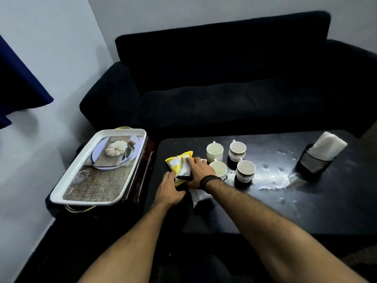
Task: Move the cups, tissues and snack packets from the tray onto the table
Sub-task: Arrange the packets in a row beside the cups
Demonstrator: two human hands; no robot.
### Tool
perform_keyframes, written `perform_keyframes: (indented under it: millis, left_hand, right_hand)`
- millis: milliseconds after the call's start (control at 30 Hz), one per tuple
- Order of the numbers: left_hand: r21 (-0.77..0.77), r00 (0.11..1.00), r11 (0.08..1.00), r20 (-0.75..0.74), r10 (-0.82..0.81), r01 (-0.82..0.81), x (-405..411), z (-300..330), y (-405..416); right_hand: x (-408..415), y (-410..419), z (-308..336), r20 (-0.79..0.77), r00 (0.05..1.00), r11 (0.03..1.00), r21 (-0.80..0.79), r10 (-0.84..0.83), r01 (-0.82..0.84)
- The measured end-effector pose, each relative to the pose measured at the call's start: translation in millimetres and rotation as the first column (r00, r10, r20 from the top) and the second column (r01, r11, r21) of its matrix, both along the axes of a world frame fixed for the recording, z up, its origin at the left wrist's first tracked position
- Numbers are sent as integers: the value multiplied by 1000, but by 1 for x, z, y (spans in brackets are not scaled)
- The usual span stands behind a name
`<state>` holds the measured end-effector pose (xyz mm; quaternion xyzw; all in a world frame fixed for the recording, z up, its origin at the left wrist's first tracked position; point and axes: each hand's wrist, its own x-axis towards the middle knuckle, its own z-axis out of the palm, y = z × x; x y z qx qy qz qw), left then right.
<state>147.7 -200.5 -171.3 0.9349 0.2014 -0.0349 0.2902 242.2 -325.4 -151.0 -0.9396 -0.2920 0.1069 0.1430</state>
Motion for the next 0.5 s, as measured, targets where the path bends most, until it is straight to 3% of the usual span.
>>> perform_keyframes:
  millis: [100, 200, 333, 500]
  left_hand:
    - [9, 1000, 1000, 0, 3, -3, 9, -8, 1]
    - [41, 997, 999, 78, 2, -6, 21, -13, 0]
    - [40, 993, 998, 104, 51, -55, 38, -17, -8]
    - [164, 1000, 986, -2, 26, -26, 49, -24, -11]
  right_hand:
    - [3, 6, -5, 35, 999, 1000, -1, -5, 5]
    - [13, 6, -1, 45, 995, 985, 152, -94, 86]
    - [26, -5, 9, -108, 969, 882, 400, -223, 247]
    - [32, -21, 16, -186, 936, 760, 547, -298, 351]
